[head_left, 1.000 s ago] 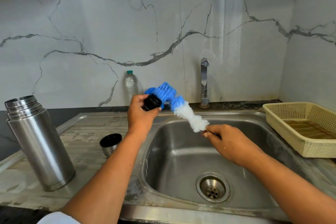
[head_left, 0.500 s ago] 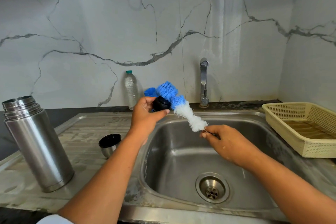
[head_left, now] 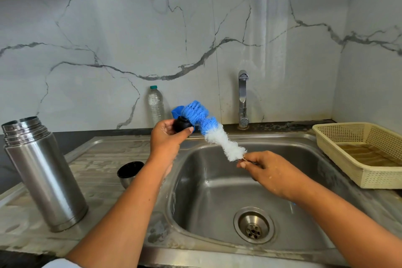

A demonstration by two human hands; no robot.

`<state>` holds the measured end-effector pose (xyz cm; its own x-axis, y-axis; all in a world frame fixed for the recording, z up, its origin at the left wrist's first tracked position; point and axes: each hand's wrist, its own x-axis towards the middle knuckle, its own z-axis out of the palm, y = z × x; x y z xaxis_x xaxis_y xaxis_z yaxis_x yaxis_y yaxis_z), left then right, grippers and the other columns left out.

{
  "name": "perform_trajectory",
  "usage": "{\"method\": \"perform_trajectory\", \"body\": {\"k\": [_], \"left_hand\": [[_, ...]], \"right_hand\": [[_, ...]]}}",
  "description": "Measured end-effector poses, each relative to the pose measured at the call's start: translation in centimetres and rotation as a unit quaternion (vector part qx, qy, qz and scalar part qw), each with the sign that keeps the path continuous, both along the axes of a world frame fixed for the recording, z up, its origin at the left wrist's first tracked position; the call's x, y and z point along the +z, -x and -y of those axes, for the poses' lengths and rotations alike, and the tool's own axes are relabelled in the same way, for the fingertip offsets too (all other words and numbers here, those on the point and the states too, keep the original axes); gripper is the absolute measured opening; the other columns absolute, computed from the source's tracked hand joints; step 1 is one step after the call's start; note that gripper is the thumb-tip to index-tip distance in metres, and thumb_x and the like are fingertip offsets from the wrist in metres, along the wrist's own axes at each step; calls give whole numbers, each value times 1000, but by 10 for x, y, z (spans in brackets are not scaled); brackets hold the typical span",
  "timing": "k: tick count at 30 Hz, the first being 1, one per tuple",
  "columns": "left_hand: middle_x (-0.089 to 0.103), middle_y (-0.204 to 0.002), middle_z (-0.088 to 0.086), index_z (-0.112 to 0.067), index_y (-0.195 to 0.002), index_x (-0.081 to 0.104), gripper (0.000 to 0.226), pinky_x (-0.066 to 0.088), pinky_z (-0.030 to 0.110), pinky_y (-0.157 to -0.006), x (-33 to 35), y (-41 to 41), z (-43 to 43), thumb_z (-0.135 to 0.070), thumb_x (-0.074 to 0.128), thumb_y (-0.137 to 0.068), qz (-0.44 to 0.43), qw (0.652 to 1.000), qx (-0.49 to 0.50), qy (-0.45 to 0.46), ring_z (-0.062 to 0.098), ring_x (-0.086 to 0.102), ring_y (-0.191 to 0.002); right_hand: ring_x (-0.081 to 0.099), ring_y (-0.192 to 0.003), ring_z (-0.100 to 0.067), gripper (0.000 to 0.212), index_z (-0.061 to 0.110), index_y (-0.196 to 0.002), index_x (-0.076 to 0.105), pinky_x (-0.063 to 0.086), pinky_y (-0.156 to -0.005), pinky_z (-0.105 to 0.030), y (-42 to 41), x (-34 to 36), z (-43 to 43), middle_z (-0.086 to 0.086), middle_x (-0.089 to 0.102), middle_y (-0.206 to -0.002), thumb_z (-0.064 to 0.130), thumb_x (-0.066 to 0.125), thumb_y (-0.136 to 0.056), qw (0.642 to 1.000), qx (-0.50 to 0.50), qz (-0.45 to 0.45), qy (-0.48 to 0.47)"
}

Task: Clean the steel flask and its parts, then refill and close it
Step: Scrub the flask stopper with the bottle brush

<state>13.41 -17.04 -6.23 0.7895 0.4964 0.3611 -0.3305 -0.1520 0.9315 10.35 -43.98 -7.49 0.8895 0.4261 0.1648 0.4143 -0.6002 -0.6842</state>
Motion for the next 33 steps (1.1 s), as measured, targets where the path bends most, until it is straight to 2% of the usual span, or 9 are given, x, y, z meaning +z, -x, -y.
{"method": "perform_trajectory", "body": {"k": [6,10,14,17,20,24,28,30,33], "left_hand": [[74,-108,4,-13,-111,65,44,59,43,-98,4,1,2,-10,91,-75,5,1000,1,17,19,74,-102],[70,-101,-5,-20,-103,63,42,55,17,-87,2,6,10,-7,91,-74,-22,993,17,-111,5,67,-92],[67,-111,0,-12,-120,62,57,47,13,-83,7,7,11,-12,93,-73,-24,983,79,-165,14,64,-100],[63,-107,-2,-9,-121,62,55,38,1,-69,8,10,12,-10,91,-75,-17,971,103,-215,12,60,-96],[61,-104,-4,-8,-120,64,54,37,-2,-69,5,9,22,-6,90,-74,-15,960,85,-266,12,59,-95],[62,-110,-3,-10,-123,62,57,43,17,-84,12,8,13,-9,91,-74,7,973,122,-198,13,60,-101],[63,-111,-2,-11,-121,61,57,49,24,-90,6,8,15,-8,92,-73,7,970,80,-228,14,62,-102],[65,-108,-1,-14,-117,61,55,52,19,-87,3,4,17,-6,92,-72,6,974,71,-214,12,64,-97],[64,-103,-4,-20,-113,57,53,44,7,-75,10,4,5,-6,90,-74,29,987,124,-97,10,64,-95]], "right_hand": [[49,-57,-6,19,34,-95,66,40,-54,-21,2,1,-3,6,59,-69,38,50,-105,999,-33,33,14],[54,-59,-8,17,39,-101,64,42,-53,-21,3,2,-4,6,63,-75,35,48,-106,997,-47,54,40],[56,-60,-9,18,36,-108,66,43,-53,-21,4,3,0,7,64,-76,35,48,-106,994,-58,66,61],[56,-61,-9,18,36,-107,66,43,-54,-21,5,4,-3,8,63,-76,35,48,-106,994,-56,66,65],[58,-62,-11,19,33,-105,66,45,-56,-26,2,3,-5,6,64,-77,34,48,-107,994,-67,60,60],[56,-61,-9,18,39,-95,62,42,-54,-22,1,4,3,6,63,-75,36,49,-106,995,-66,48,63],[51,-57,-6,22,33,-91,65,39,-50,-18,3,6,-3,4,62,-72,36,49,-106,996,-49,67,36],[49,-55,-5,22,33,-91,66,38,-50,-17,4,6,-5,3,62,-71,36,50,-106,996,-43,69,19],[49,-55,-6,22,32,-96,68,39,-51,-19,5,7,1,5,61,-68,38,49,-105,997,-45,44,34]]}}
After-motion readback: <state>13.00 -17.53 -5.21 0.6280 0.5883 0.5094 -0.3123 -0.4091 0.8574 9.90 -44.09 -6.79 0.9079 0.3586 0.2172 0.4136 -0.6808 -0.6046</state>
